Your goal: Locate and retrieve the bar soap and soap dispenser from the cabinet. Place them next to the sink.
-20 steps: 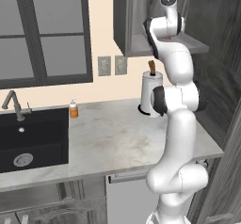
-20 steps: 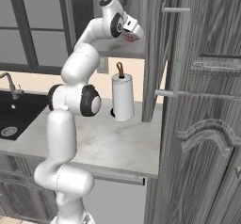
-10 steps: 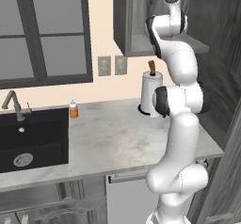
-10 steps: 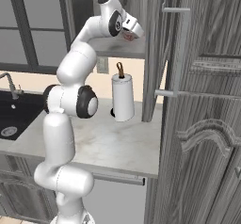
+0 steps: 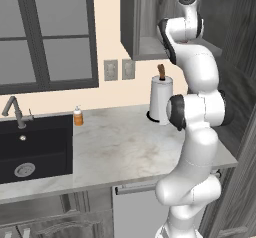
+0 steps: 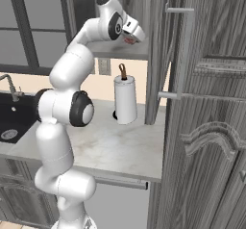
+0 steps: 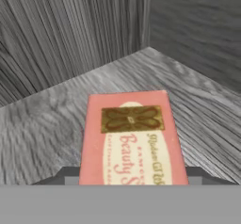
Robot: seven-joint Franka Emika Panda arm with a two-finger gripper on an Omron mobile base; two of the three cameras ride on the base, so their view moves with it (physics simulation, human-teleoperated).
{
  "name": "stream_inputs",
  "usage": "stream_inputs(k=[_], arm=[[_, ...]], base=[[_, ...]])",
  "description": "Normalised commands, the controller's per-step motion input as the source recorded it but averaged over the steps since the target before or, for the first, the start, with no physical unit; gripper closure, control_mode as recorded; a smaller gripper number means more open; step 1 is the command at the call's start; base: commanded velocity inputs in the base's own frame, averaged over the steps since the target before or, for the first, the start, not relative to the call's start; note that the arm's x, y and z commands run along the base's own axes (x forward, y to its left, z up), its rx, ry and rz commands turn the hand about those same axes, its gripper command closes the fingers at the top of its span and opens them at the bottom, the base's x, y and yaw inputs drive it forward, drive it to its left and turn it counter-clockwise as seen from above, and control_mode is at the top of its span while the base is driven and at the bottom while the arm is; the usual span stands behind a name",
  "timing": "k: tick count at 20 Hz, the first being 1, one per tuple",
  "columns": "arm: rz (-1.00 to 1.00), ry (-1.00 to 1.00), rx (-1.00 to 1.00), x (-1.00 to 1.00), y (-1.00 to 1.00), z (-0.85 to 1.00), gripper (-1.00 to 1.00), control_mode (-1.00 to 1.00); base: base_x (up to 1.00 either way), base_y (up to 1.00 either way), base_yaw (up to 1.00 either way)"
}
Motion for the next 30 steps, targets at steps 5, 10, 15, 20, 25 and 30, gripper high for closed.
stream_inputs(k=[5,10,15,20,25,30], arm=[[0.0,0.0,0.0,-0.52,0.03,0.0,1.0,-1.0],[0.0,0.0,0.0,-0.56,0.03,0.0,1.0,-1.0],[0.0,-0.01,0.0,-0.67,0.05,0.0,1.0,-1.0],[0.0,0.0,-0.01,-0.72,0.17,0.0,1.0,-1.0],[0.0,0.0,-0.02,-0.78,0.24,0.0,1.0,-1.0],[0.0,0.0,-0.01,-0.86,0.22,0.0,1.0,-1.0]], base=[[0.0,0.0,0.0],[0.0,0.0,0.0],[0.0,0.0,0.0],[0.0,0.0,0.0],[0.0,0.0,0.0],[0.0,0.0,0.0]])
